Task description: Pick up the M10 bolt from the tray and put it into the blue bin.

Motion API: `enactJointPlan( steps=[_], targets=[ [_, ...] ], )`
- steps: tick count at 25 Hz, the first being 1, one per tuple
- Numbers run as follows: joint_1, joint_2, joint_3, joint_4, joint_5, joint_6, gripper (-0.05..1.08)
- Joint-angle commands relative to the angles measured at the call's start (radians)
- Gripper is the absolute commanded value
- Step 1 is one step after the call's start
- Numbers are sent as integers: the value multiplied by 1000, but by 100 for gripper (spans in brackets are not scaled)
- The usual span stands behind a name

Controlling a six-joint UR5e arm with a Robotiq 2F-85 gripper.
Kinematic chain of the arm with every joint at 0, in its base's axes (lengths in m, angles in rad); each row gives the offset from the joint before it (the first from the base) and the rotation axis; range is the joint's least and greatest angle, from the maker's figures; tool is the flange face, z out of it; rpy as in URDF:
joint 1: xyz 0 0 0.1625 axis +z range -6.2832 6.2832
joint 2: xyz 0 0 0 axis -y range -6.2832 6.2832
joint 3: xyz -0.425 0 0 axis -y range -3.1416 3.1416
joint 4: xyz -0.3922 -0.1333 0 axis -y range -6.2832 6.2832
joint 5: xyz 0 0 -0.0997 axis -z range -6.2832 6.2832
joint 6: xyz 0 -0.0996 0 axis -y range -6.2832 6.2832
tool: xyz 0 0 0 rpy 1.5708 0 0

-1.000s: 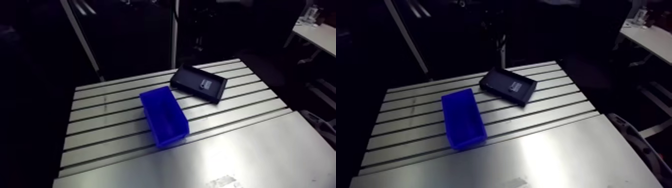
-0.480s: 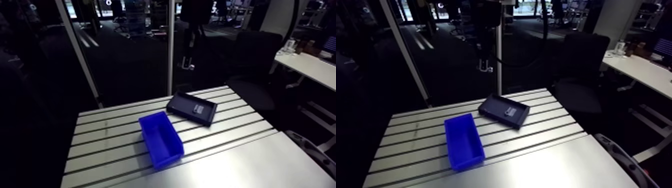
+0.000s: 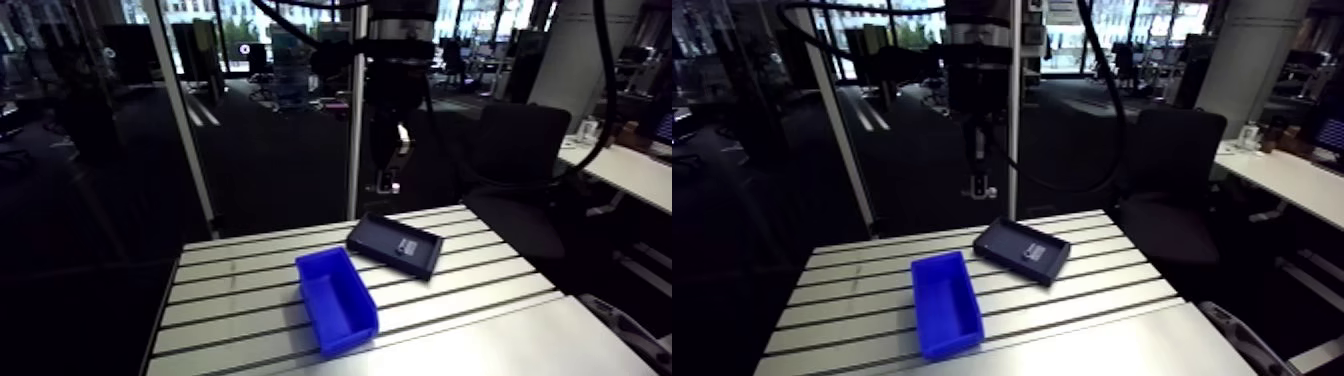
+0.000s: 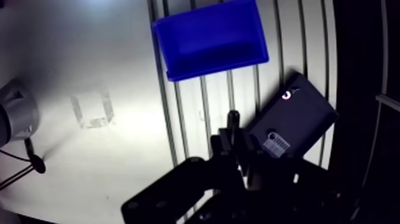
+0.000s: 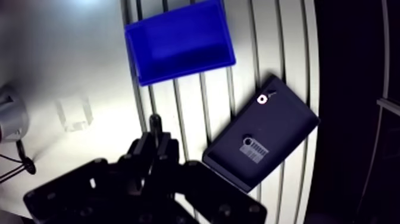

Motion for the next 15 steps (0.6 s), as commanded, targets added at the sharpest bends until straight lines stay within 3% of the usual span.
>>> enactJointPlan(
  steps=[1,2,3,10,15],
  targets=[
    [94,-17,99,-146,-96,-21,104],
    [110,-12,111,-163,-116,-21,104],
    [114,-6,116,-175,-124,-21,104],
    [140,8,167,-252,-115,-12,104],
    [143,17,170,-253,-96,-5,104]
  ],
)
